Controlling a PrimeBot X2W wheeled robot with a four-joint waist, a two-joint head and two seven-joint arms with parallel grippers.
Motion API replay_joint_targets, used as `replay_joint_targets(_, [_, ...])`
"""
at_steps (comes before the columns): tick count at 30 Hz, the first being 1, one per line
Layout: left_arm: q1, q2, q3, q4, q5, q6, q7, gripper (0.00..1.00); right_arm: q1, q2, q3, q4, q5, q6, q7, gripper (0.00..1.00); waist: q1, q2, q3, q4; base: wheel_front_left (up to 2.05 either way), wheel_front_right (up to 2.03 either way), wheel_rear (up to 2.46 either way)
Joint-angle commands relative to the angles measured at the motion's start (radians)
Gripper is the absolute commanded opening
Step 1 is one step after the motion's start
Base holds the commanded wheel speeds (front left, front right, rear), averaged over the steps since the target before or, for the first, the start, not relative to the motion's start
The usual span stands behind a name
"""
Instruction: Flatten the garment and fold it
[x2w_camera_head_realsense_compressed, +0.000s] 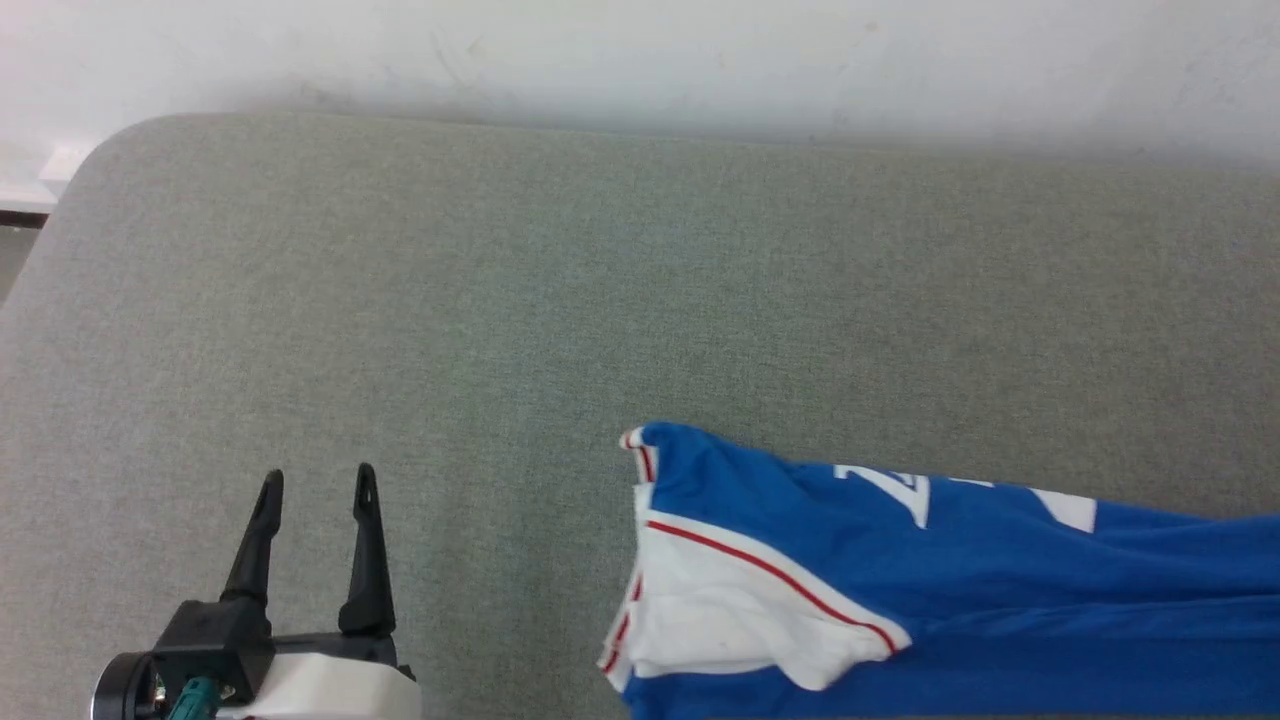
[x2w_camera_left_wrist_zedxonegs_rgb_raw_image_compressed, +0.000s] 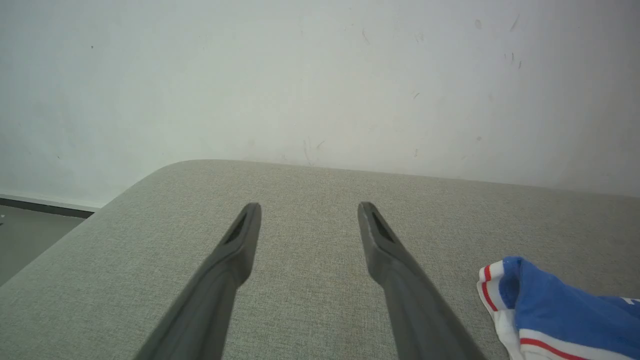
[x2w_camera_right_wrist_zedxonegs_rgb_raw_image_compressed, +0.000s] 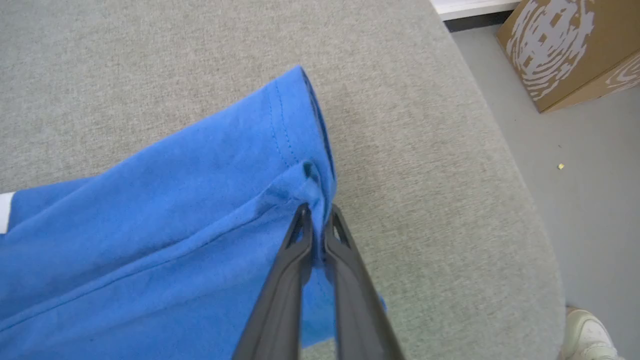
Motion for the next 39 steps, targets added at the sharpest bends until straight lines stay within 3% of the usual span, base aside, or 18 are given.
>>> replay_joint_targets(1, [0.005,0.001,-0.003,0.001,-0.004,-0.004,0.003,1.00,0.000,-0.019,-0.015,0.000,-0.011,-0.002,-0.012,0.00,-0.0001,-0.0001,-0.008,-0.001,0.00,0.00,0.00])
replay_joint_targets(6, [0.025,0.005,-0.003,0.002,-0.011,0.000,0.009,1.00,0.017,-0.012,0.041,-0.056,0.026,-0.002,0.002,0.00,-0.0001,-0.0001,-0.025,-0.007,0.00,0.00,0.00])
replay_joint_targets(14, [0.026,0.000,-0.019,0.011,-0.022,-0.008,0.018,1.00,0.051,0.121,0.346,-0.264,0.109,-0.002,0.098,0.00,-0.0001,-0.0001,-0.051,-0.005,0.00,0.00,0.00])
replay_joint_targets(21, [0.015,-0.005,-0.028,0.018,-0.030,-0.016,0.021,1.00,0.023,0.178,0.584,-0.355,0.126,-0.002,0.106,0.00,-0.0001,-0.0001,-0.041,0.026,0.00,0.00,0.00])
replay_joint_targets(28, [-0.003,-0.018,-0.032,0.031,-0.037,-0.023,0.015,1.00,-0.072,0.226,0.748,-0.292,0.110,-0.002,0.058,0.00,-0.0001,-0.0001,-0.009,0.058,0.00,0.00,0.00])
replay_joint_targets(39, [-0.033,-0.044,-0.044,0.064,-0.041,-0.042,0.001,1.00,-0.203,0.239,0.884,-0.040,0.122,-0.002,-0.063,0.00,-0.0001,-0.0001,0.020,0.092,0.00,0.00,0.00])
